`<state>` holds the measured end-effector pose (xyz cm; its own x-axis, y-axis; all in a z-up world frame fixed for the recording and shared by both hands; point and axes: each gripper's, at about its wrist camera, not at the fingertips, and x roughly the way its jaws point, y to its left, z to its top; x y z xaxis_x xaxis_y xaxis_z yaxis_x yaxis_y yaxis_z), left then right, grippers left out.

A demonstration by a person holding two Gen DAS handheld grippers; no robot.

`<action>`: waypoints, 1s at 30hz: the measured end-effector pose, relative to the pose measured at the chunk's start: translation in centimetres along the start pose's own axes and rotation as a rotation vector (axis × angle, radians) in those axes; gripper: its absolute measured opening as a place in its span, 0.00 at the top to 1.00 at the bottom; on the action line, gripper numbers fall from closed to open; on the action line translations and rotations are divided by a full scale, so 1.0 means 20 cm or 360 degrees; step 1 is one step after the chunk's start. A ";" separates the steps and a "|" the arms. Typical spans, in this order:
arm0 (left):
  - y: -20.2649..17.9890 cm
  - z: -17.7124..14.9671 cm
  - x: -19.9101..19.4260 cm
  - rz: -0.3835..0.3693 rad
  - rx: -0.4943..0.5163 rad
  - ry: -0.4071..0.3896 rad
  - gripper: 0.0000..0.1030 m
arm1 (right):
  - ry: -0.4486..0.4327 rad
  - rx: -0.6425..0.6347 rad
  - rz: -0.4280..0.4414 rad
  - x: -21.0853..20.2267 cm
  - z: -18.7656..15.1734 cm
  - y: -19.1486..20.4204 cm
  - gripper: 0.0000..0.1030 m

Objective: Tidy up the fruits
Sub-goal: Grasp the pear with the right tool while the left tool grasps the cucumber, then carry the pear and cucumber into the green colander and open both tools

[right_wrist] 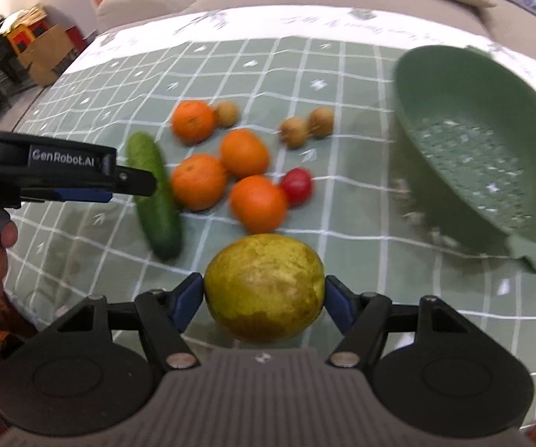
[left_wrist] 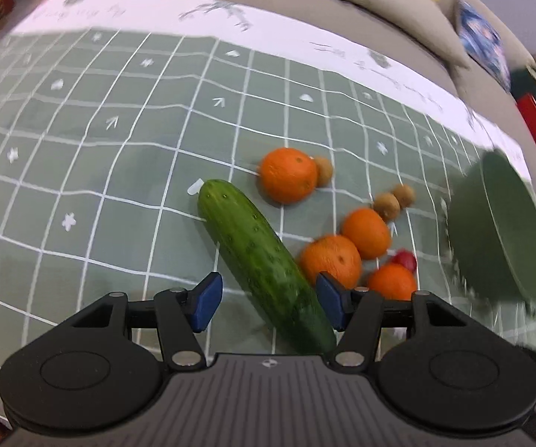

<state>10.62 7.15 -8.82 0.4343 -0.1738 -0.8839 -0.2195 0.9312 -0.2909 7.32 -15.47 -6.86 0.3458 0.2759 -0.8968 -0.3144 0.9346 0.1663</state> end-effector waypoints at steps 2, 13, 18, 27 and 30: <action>0.03 0.03 0.03 -0.0035 -0.0101 0.0022 0.42 | -0.0012 0.0013 -0.0022 -0.02 0.00 -0.03 0.35; 0.10 0.08 0.14 -0.0042 -0.0394 0.0085 0.54 | -0.0019 0.0013 -0.0056 -0.02 0.00 -0.08 0.35; 0.09 0.07 0.13 -0.0047 -0.0379 0.0076 0.56 | -0.0037 -0.0001 -0.0047 -0.04 -0.01 -0.08 0.35; 0.04 0.03 -0.01 -0.0043 -0.0269 0.0033 0.58 | -0.0115 -0.0021 -0.0050 -0.12 -0.02 -0.08 0.35; 0.00 0.00 -0.09 -0.0042 -0.0180 -0.0018 0.59 | -0.0145 -0.0018 -0.0045 -0.15 -0.03 -0.08 0.35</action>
<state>9.85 7.46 -7.33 0.4512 -0.1936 -0.8712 -0.3049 0.8840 -0.3544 6.35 -18.01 -4.61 0.4334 0.2691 -0.8601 -0.3129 0.9399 0.1364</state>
